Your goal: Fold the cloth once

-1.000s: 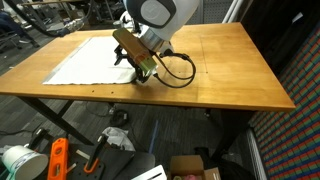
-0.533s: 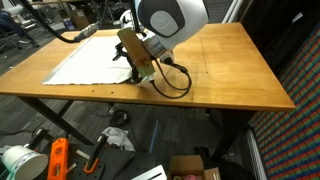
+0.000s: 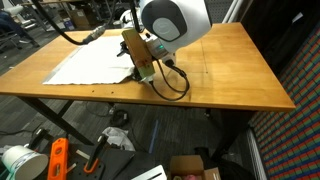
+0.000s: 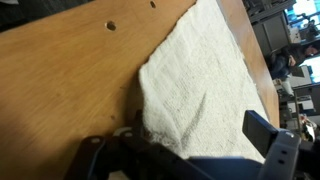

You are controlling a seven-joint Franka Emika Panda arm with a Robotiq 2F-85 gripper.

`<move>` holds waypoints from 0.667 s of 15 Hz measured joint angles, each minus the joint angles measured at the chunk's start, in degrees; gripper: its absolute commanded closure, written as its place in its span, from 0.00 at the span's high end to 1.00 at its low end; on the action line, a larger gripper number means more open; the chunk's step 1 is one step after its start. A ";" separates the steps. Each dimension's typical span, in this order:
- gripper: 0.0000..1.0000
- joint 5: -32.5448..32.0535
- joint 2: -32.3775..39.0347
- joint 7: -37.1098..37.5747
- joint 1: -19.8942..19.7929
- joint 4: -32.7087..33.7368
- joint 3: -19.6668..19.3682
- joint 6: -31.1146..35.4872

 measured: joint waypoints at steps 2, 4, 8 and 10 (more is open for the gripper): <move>1.00 -1.84 0.25 0.13 0.07 1.14 -0.48 -1.52; 1.00 -3.83 0.45 0.17 0.03 2.63 -1.24 -3.72; 1.00 -10.14 0.62 0.61 -0.14 6.52 -2.81 -10.13; 1.00 -12.51 0.90 1.27 -0.28 8.72 -2.91 -13.76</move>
